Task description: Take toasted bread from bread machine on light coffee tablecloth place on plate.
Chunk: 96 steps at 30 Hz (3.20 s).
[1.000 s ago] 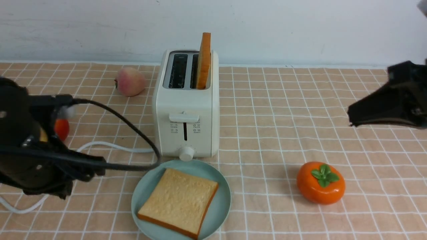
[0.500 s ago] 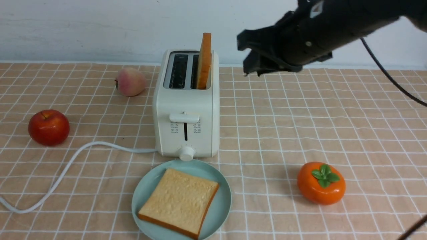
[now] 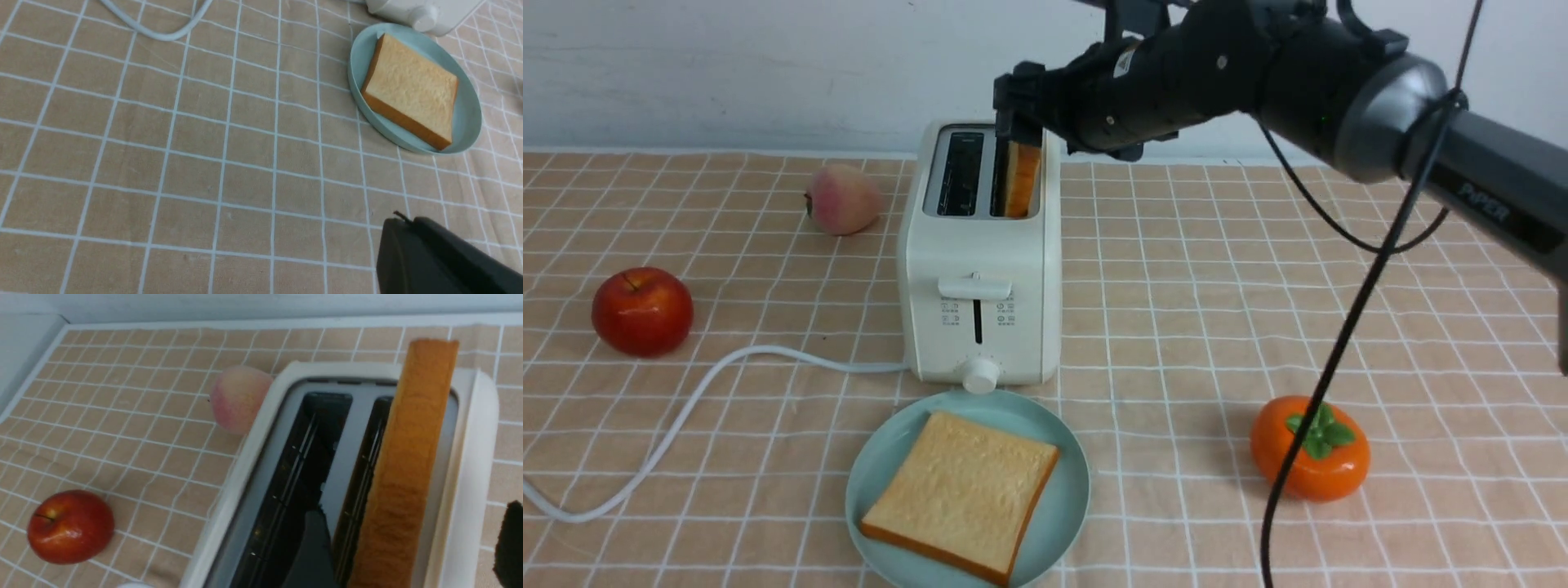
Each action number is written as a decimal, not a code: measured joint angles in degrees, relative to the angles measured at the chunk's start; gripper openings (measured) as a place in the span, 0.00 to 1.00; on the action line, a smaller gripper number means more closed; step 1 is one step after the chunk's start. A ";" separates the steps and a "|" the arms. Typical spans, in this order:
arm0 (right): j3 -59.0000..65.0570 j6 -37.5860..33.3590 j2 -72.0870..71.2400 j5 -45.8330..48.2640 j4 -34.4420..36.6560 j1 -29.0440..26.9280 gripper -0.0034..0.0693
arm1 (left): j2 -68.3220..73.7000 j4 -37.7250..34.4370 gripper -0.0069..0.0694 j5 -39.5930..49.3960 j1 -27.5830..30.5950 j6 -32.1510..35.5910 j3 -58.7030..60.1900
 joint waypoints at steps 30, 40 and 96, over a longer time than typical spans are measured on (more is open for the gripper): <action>12.87 -14.78 -32.16 40.93 6.05 -0.06 0.13 | -0.02 0.19 0.07 -7.11 0.00 0.38 1.81; 41.31 -41.06 -27.75 17.43 43.23 -0.01 0.13 | 0.00 -0.56 0.07 -10.84 0.00 0.42 1.87; 64.57 -26.89 -91.71 10.97 10.84 -34.12 0.04 | 0.00 -0.52 0.07 -29.70 0.00 0.59 3.07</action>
